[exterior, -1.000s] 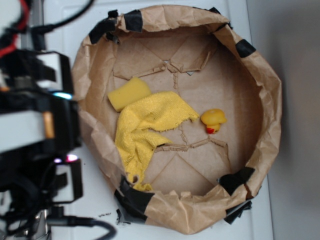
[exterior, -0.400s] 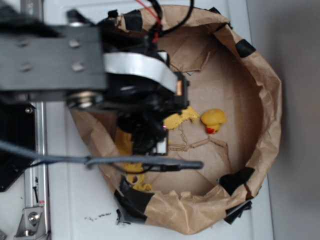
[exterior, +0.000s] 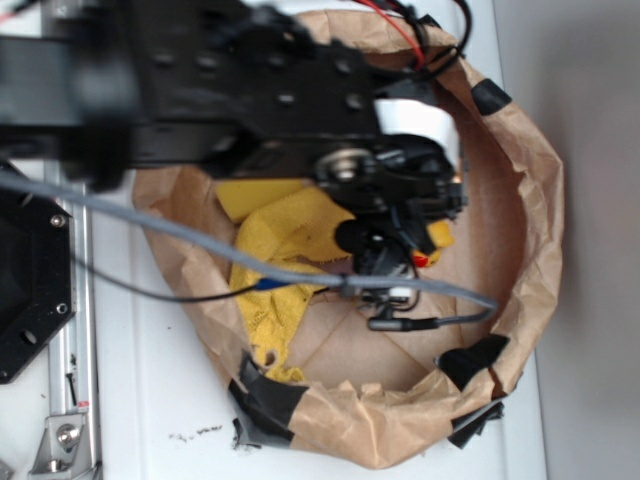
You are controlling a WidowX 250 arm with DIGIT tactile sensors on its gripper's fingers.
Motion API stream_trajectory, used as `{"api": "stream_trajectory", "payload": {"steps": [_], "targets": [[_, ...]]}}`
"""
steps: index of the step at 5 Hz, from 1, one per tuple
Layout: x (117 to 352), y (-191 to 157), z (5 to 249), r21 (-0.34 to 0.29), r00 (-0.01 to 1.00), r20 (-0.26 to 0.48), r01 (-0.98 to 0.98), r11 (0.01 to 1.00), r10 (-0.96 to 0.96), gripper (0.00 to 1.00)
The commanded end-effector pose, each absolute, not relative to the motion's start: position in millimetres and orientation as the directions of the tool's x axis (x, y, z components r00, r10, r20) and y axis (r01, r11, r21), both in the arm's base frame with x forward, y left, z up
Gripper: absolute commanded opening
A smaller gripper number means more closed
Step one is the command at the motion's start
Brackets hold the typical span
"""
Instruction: Grab the yellow duck.
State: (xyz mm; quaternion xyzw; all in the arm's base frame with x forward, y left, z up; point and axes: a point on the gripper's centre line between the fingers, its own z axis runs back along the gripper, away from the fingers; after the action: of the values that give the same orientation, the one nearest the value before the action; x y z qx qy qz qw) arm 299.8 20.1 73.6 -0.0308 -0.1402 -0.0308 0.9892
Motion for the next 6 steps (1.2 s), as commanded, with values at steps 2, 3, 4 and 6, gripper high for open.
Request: {"api": "stream_trajectory", "payload": {"steps": [2,3,4,6], "targets": [[334,-17,44,0.039,0.961,0.161,0.224,0.974,-0.227,0.0],[323,-14,41,-0.008,0.971,0.12,0.209,0.978,-0.206,0.0],[317,-19,48,-0.003,0.966,0.092,0.242,0.97,-0.24,0.0],[293,-10,145,0.132,0.939,0.108,0.311,0.941,-0.325,0.0]]}}
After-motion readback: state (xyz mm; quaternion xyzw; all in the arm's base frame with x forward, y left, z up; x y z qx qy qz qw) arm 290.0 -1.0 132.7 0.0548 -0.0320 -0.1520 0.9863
